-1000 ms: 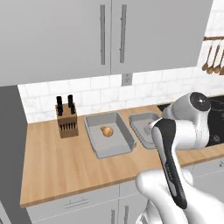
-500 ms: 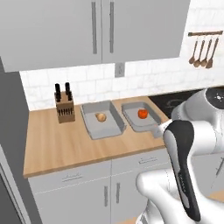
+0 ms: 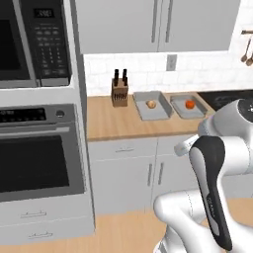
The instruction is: Place one squash and one fish in each tupperware on the nearby counter, to pack two identical lunches.
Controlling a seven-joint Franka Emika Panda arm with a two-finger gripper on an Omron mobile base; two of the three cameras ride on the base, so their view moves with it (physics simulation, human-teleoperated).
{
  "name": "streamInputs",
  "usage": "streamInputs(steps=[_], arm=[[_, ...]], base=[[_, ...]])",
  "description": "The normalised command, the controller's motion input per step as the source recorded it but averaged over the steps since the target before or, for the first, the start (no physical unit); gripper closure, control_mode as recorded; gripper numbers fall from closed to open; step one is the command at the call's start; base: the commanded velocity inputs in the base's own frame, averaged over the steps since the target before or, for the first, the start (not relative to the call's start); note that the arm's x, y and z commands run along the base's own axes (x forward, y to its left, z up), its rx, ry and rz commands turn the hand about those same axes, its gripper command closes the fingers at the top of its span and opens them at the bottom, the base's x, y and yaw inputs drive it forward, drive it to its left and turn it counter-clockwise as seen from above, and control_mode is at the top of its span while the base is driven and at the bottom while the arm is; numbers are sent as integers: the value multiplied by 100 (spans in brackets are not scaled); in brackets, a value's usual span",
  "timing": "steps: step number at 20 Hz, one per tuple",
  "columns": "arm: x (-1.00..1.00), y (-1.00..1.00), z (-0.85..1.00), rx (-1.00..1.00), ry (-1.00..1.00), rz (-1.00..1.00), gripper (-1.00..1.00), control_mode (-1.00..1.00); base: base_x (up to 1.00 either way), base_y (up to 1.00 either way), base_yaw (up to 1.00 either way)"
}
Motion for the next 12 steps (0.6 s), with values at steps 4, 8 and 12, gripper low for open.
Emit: streamInputs(steps=[4, 8, 12], arm=[[0, 0, 0, 0, 0, 0, -100, 100], [0, 0, 0, 0, 0, 0, -100, 100], [0, 0, 0, 0, 0, 0, -100, 100]], base=[[-81, 100, 50], [-100, 93, 42], [-98, 96, 35]])
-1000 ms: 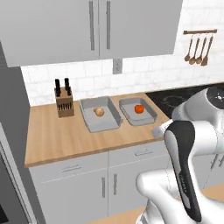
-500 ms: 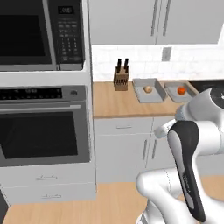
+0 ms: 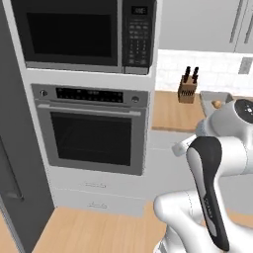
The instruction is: Place one squash and one fish in each tupperware on the nearby counter, to pack two identical lunches.
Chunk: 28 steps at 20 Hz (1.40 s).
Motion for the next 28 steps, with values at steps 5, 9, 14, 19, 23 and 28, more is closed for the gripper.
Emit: streamInputs(steps=[5, 9, 14, 19, 23, 28], arm=[[0, 0, 0, 0, 0, 0, -100, 100], [0, 0, 0, 0, 0, 0, -100, 100], [0, 0, 0, 0, 0, 0, -100, 100], [0, 0, 0, 0, 0, 0, -100, 100], [0, 0, 0, 0, 0, 0, -100, 100], [0, 0, 0, 0, 0, 0, -100, 100]], base=[[-55, 100, 47], [-30, 100, 55], [-16, 100, 50], [-2, 100, 43], [7, 100, 31], [51, 100, 12]])
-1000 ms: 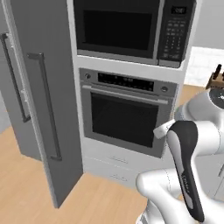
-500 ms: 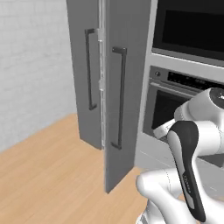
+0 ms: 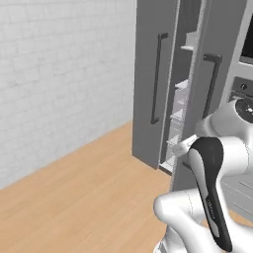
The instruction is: Place one squash and one fish in each tupperware on the nearby counter, to pack two identical lunches.
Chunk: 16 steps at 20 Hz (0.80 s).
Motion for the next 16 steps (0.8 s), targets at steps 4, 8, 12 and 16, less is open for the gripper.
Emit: streamInputs(steps=[4, 8, 12, 16], arm=[[0, 0, 0, 0, 0, 0, -100, 100], [0, 0, 0, 0, 0, 0, -100, 100], [0, 0, 0, 0, 0, 0, -100, 100], [0, 0, 0, 0, 0, 0, -100, 100]], base=[[96, 100, -14], [93, 88, -44], [89, 79, -53], [86, 69, -54]])
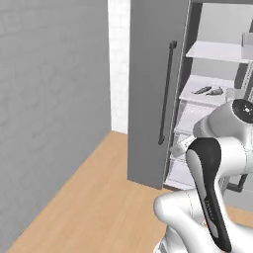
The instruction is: Place one squash and one fish in each tupperware on the nearby counter, to pack two identical lunches.
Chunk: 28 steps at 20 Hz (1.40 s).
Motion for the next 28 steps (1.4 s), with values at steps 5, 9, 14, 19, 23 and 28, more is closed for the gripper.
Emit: streamInputs(steps=[5, 9, 14, 19, 23, 28], arm=[[0, 0, 0, 0, 0, 0, -100, 100], [0, 0, 0, 0, 0, 0, -100, 100], [0, 0, 0, 0, 0, 0, -100, 100], [0, 0, 0, 0, 0, 0, -100, 100], [0, 0, 0, 0, 0, 0, -100, 100], [0, 0, 0, 0, 0, 0, -100, 100]], base=[[63, 18, -56], [63, 2, -57], [78, 44, -51], [70, 68, -44], [53, 28, -42], [43, 0, -35]])
